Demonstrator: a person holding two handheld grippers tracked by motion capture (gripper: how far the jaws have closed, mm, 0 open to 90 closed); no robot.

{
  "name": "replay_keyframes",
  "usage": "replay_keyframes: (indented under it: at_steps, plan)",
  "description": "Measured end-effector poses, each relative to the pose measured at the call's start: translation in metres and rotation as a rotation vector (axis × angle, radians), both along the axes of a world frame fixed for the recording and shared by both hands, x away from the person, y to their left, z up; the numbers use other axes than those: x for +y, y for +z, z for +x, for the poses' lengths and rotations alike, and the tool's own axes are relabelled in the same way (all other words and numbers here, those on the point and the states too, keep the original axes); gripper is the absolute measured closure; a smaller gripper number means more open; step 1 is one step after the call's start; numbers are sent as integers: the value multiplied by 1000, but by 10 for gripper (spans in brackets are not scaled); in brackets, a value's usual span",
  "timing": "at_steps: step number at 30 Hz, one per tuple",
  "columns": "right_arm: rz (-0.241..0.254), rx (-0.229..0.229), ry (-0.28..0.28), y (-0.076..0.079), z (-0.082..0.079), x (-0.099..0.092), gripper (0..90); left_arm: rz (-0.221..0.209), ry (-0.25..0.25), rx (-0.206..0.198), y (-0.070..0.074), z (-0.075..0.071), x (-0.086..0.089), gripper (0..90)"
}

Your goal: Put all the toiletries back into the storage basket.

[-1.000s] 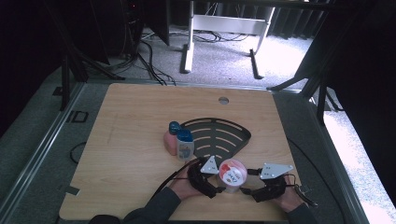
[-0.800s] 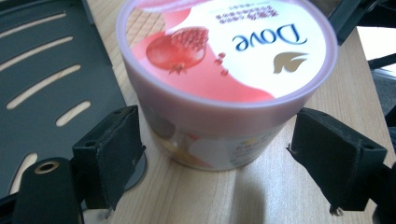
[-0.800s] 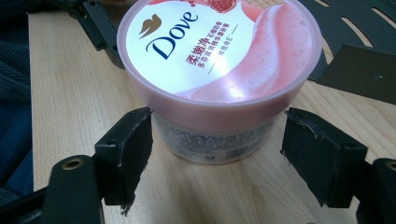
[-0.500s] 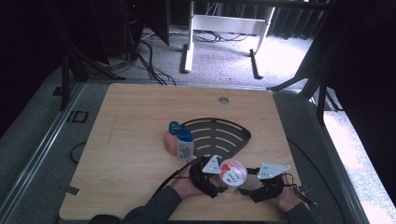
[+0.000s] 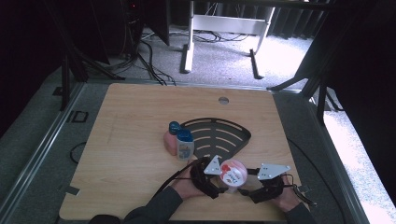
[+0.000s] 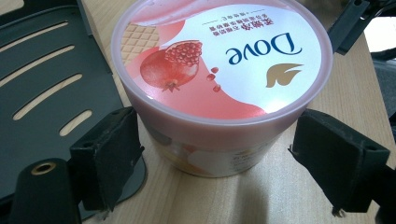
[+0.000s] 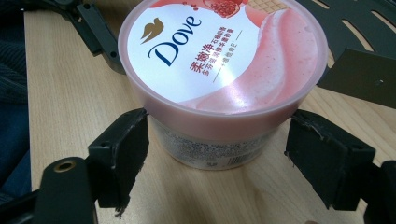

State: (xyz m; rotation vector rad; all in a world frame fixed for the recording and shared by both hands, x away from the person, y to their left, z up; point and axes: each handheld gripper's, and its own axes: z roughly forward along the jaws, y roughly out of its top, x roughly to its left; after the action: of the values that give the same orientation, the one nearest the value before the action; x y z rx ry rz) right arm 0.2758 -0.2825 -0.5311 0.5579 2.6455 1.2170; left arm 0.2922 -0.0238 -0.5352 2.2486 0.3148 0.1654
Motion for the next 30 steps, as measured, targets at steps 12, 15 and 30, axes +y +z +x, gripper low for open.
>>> replay_keyframes:
  at_steps: [12, 15, 30]
  plan:
    - [13, 16, -6, 2, -1, -5, 208, -4, 10, -10, 5, -3, -4, 153]
    - [20, 8, -8, 4, -1, -5, 206, 0, 17, -10, 8, -3, -6, 153]
    - [21, -28, -19, 18, 1, -8, 199, 2, 26, -27, 23, 1, -10, 152]
